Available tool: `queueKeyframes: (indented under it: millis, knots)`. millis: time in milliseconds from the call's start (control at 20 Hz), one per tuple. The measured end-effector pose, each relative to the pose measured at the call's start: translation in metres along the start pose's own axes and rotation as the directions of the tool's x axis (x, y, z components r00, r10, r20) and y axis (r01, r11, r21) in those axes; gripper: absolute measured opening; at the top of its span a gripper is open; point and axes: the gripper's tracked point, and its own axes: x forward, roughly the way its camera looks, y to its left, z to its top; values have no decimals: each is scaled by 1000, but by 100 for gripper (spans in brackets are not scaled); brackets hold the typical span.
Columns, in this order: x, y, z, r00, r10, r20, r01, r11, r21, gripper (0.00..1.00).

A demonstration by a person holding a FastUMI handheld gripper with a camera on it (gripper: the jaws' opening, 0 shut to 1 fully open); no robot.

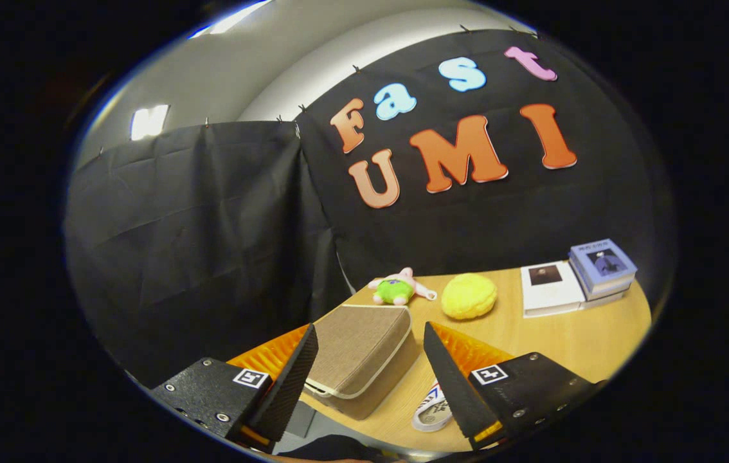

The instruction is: Open the storage box then place both shoes into the box .Put the left shoe in first, then the right shoe, with the right side of both shoes facing outward in a uniform manner.

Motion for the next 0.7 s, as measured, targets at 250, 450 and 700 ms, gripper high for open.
queueKeyframes:
  millis: [250,450,700]
  knots:
    - [36,13,-51,986,76,-147,-60,992,114,98]
    - [61,17,-78,963,134,-236,-73,966,249,98]
    - [85,18,-99,944,187,-272,-65,913,404,96]
